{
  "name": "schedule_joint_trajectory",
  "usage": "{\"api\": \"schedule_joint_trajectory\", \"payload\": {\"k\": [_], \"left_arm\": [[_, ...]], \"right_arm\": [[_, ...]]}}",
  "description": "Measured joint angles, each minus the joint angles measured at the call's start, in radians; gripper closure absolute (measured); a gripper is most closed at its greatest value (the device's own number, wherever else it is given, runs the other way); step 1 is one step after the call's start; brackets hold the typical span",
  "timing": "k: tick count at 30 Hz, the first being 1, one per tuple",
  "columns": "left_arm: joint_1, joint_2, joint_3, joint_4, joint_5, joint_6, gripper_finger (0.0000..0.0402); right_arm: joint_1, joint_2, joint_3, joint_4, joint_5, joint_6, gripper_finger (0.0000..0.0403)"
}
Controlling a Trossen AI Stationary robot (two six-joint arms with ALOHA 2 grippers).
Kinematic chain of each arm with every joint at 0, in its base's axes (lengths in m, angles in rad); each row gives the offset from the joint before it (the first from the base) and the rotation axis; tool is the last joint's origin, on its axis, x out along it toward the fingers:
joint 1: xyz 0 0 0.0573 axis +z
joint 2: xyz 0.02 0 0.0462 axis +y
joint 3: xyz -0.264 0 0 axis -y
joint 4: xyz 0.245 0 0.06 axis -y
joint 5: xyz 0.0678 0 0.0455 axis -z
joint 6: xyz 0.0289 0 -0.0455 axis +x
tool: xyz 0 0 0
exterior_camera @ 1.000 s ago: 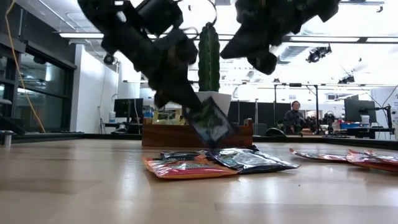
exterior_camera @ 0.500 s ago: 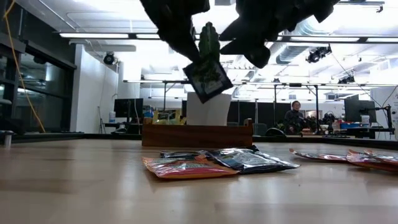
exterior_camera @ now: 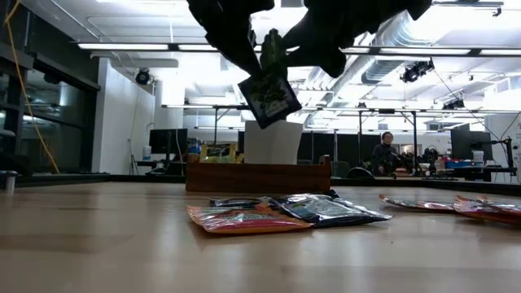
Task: Pick & Place Tea
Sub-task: Put the purple tea bag into the middle section of the wooden organizer
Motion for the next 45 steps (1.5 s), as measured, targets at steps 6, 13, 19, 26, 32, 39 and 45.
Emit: {"api": "schedule_joint_trajectory", "payload": {"k": [6, 13, 19, 26, 32, 39, 45], "left_arm": [[0.0, 0.0, 0.0, 0.001, 0.0, -0.011, 0.0401], [0.0, 0.0, 0.0, 0.004, 0.0, -0.011, 0.0401], [0.0, 0.0, 0.0, 0.001, -0.001, -0.019, 0.0401], [0.0, 0.0, 0.0, -0.003, -0.001, -0.021, 0.0401], [0.0, 0.0, 0.0, -0.003, -0.001, -0.02, 0.0401], [0.0, 0.0, -0.001, -0.003, -0.001, -0.02, 0.0401], [0.0, 0.0, -0.001, -0.003, -0.001, -0.02, 0.0401]], "right_arm": [[0.0, 0.009, 0.0, -0.016, 0.009, -0.018, 0.0221], [0.0, 0.055, -0.001, -0.004, 0.026, -0.026, 0.0221], [0.0, 0.086, -0.001, 0.013, 0.038, 0.0, 0.0222], [0.0, 0.086, -0.001, 0.019, 0.047, 0.008, 0.0222], [0.0, 0.086, -0.001, 0.066, 0.053, 0.008, 0.0233], [0.0, 0.086, -0.001, 0.061, 0.056, -0.005, 0.0287], [0.0, 0.086, -0.001, 0.065, 0.053, -0.018, 0.033]]}}
